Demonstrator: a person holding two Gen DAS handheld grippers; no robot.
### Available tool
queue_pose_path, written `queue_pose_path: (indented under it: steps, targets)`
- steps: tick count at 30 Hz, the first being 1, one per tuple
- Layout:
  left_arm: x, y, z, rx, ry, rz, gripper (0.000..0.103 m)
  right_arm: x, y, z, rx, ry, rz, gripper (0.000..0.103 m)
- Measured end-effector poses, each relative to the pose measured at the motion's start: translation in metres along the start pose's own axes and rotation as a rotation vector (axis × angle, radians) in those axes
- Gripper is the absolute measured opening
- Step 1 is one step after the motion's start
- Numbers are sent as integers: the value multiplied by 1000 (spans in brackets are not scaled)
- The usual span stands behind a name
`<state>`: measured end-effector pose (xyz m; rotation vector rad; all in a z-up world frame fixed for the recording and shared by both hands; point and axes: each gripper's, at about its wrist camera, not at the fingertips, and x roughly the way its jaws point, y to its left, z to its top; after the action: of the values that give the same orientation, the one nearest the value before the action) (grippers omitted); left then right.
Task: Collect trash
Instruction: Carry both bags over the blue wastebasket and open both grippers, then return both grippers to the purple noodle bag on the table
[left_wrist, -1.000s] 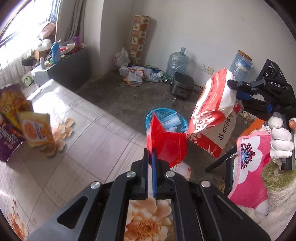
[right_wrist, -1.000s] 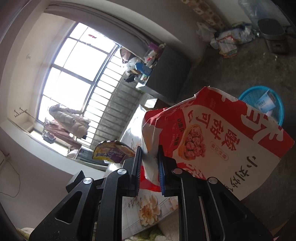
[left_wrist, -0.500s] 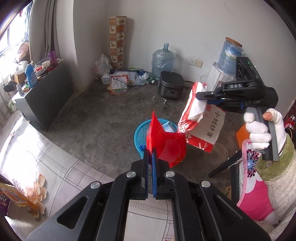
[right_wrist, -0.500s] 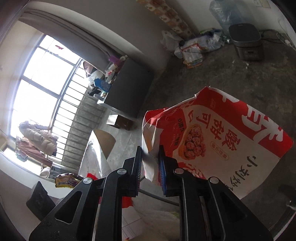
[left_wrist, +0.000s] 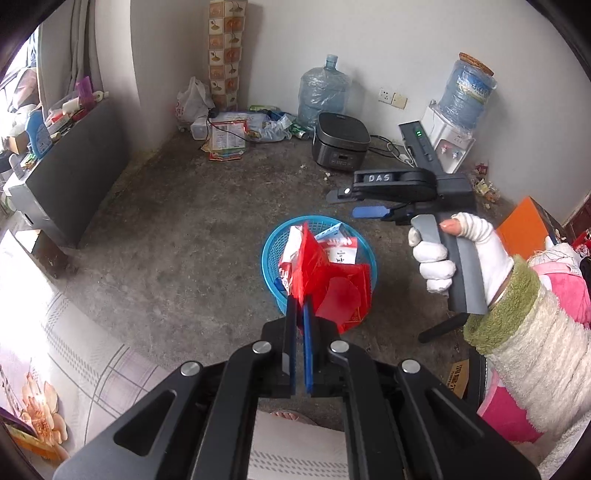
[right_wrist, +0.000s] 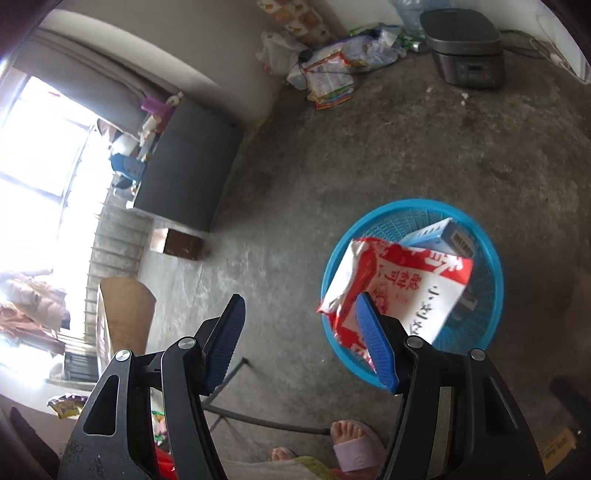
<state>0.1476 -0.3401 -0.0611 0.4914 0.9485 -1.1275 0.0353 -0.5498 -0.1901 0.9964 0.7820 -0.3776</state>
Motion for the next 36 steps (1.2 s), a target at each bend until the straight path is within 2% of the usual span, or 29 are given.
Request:
queue_pose_path:
  steps: [4,7,11,12,16,18,19,20,24,28,31,36]
  targets:
    - [29,-7,17,4,49,-42,3,-41,-20,-6,55,-81,0,60]
    - [58,-22,37,71,66,-5,3,-69,-34,-16,94,-124,-12,60]
    - [106,-43,61,122,114,-11,3,-93,-55,-30,153,-153,-29,60]
    - [117,-48,65,125,120,-22,3,-96,-59,-32,167,-158,-31,60]
    - [161,-74,72,208,133,21,4,-105,-68,-39,215,-162,-33,60]
    - [182,-81,73,237,173,33,12,-106,-69,-40,227,-159,-32,60]
    - [189,-82,73,240,187,48,24,-108,-69,-41,226,-159,-33,60]
    - [192,-83,74,233,190,51,32,-109,-68,-42,222,-161,-33,60]
    - [175,-75,78,183,136,49,39,-114,-63,-45,195,-167,-36,60]
    - [141,-61,83,142,81,61,40,-109,-59,-49,170,-154,-41,60]
    - [105,-48,84,99,43,68,40,-104,-55,-53,158,-143,-38,60]
    - [33,-29,73,38,-50,50,48,-100,-40,-61,112,-123,-54,60]
